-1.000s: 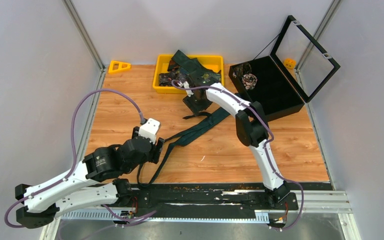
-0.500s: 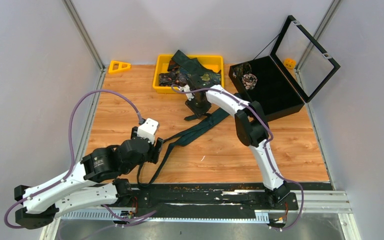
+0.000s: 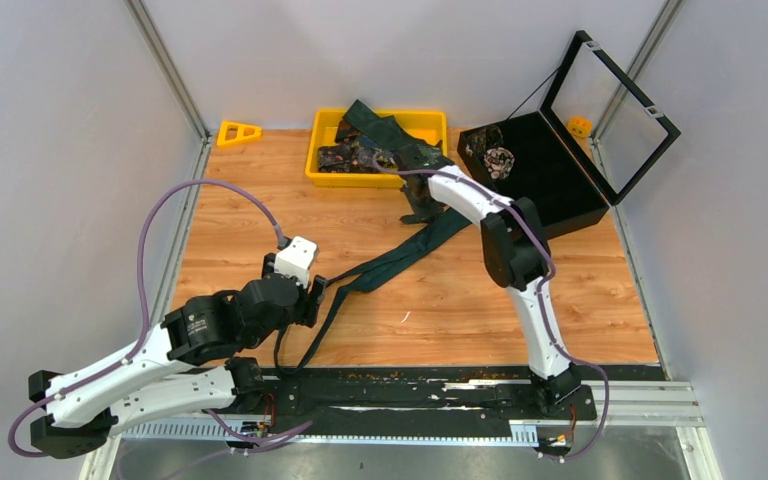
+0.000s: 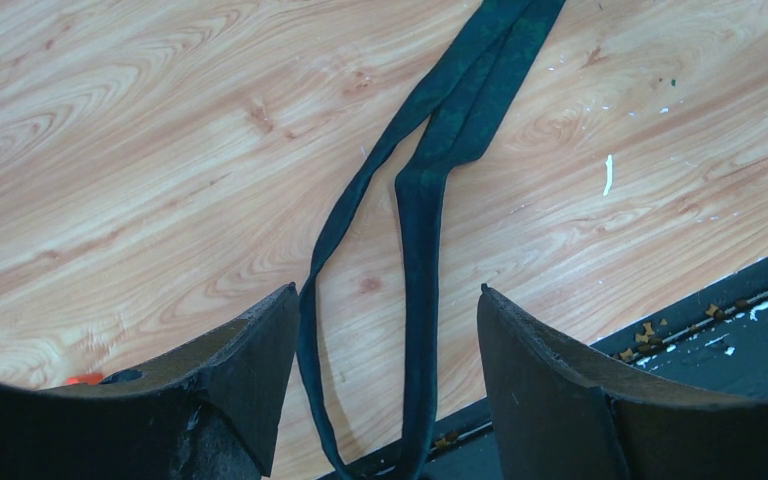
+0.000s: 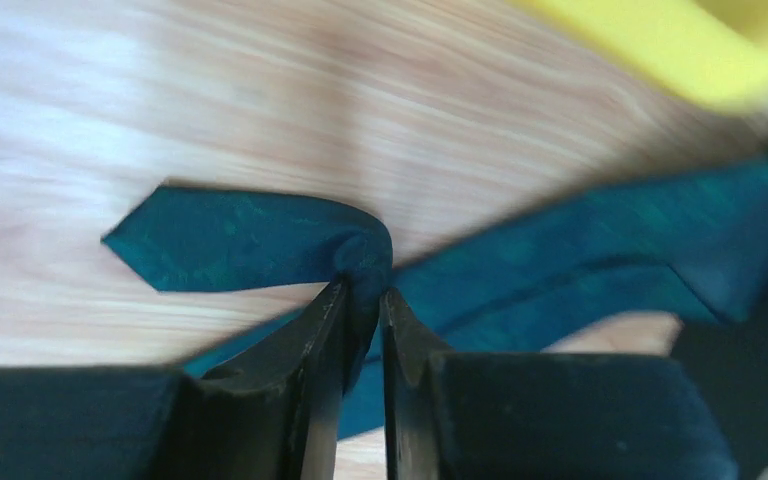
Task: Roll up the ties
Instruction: Flatten out the tie at the center of the board.
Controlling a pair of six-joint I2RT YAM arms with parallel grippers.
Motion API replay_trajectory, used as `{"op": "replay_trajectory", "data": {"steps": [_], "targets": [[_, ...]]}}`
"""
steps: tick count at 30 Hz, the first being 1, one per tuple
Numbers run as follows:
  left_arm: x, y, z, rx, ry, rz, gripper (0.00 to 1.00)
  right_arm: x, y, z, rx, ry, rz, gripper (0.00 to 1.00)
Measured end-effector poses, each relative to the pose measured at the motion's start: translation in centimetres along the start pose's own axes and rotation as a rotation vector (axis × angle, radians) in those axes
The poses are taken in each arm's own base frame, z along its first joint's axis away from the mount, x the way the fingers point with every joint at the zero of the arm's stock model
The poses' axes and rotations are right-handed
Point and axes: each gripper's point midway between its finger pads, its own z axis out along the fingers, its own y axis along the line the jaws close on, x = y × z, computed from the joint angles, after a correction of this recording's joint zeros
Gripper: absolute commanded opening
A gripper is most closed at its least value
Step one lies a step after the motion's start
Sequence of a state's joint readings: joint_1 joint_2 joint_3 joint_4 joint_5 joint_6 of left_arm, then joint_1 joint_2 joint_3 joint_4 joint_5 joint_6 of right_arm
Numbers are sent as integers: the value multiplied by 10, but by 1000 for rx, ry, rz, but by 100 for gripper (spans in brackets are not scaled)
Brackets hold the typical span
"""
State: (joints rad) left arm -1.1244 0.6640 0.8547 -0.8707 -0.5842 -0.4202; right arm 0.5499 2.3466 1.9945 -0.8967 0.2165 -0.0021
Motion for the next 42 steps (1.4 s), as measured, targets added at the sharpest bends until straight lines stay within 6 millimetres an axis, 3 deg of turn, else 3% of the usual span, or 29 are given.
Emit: {"op": "replay_trajectory", "data": {"steps": [5, 7, 10, 12, 19, 24, 31, 42], "targets": [[2, 1, 0, 0, 0, 1, 73, 26, -59, -12, 227, 27, 198, 45], [3, 1, 0, 1, 1, 2, 73, 29, -76, -21, 301, 16, 267, 64], [3, 1, 0, 0, 1, 4, 73, 26, -80, -31, 323, -17, 330, 79], [3, 1, 0, 0, 1, 4, 73, 23, -76, -35, 317, -31, 342, 83], [2, 1, 0, 1, -2, 2, 73, 21, -48, -56, 150, -118, 351, 77], [2, 1, -1, 2, -4, 1, 73, 11, -62, -62, 49, -185, 434, 68], [2, 1, -1, 2, -4, 0, 73, -1, -100, -44, 0, -217, 535, 57], [1, 2, -1, 4, -8, -2, 73, -35, -84, 7, -26, -200, 518, 52]]}}
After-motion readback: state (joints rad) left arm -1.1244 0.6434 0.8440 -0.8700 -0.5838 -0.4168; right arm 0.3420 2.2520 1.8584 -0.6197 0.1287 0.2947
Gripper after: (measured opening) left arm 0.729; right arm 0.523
